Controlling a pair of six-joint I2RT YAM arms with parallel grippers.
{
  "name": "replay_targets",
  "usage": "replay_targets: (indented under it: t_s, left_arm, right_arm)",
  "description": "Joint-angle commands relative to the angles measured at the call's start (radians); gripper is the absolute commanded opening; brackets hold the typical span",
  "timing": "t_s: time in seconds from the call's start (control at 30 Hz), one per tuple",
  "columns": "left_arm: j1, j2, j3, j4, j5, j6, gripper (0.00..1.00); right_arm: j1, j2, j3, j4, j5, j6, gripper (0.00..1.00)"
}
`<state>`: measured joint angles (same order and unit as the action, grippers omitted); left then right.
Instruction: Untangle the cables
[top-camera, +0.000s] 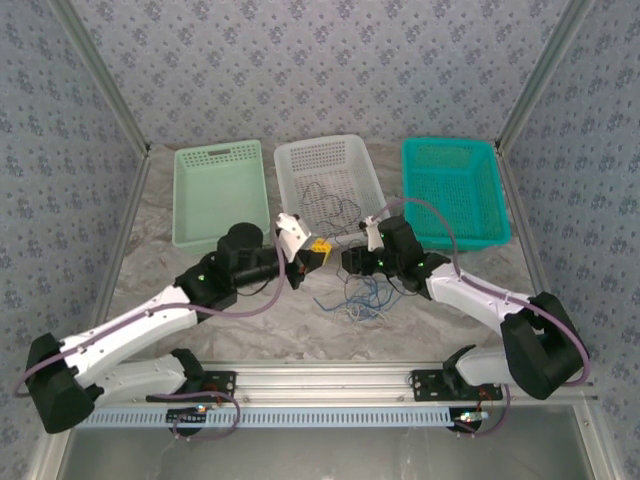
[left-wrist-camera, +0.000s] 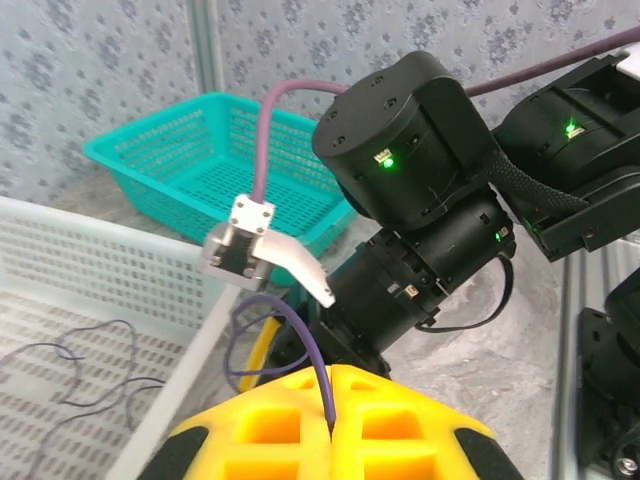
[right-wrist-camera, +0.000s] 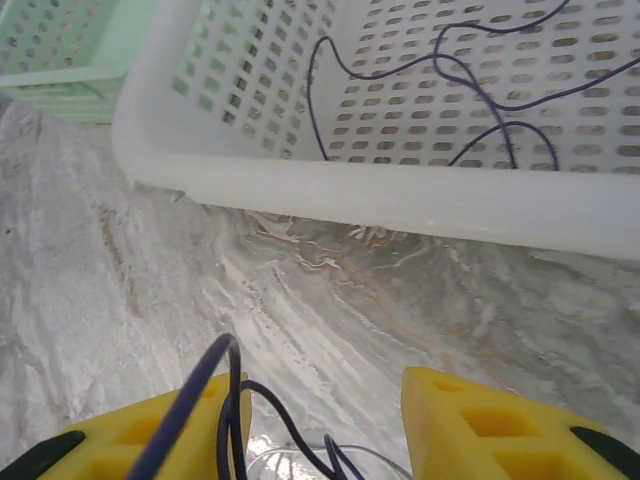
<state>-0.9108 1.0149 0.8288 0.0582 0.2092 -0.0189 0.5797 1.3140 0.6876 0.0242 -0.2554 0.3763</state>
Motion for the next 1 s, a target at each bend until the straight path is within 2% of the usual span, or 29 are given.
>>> replay_targets:
  t_s: [0.0, 0.1, 0.27, 0.37, 0.6, 0.83, 0.97]
  left_arm:
    - [0.002, -0.086, 0.010, -0.036, -0.082, 0.062, 0.03]
    - [0.011, -0.134, 0.027, -0.059, -0.112, 0.087, 0.04]
    - [0.025, -0.159, 0.065, -0.110, -0.133, 0.110, 0.04]
    - [0.032, -0.160, 0.084, -0.129, -0.142, 0.122, 0.04]
    - [0.044, -0.162, 0.113, -0.162, -0.165, 0.154, 0.05]
    - [0.075, -0.184, 0.184, -0.240, -0.177, 0.197, 0.05]
    - [0.078, -0.193, 0.196, -0.218, -0.174, 0.204, 0.06]
  right_arm:
    - [-0.010, -0.001, 0.011, -0.065, 0.048, 0.003, 0.41]
    - [-0.017, -0.004, -0.030, -0.029, 0.021, 0.029, 0.35]
    - [-0.019, -0.008, -0.088, -0.015, 0.015, 0.056, 0.32]
    - [-0.019, -0.018, -0.113, -0.021, 0.032, 0.069, 0.26]
    - [-0.032, -0.035, -0.137, -0.050, 0.091, 0.070, 0.19]
    - [-0.067, -0.047, -0.161, -0.043, 0.080, 0.082, 0.28]
    - [-0.071, -0.045, -0.172, -0.042, 0.085, 0.088, 0.31]
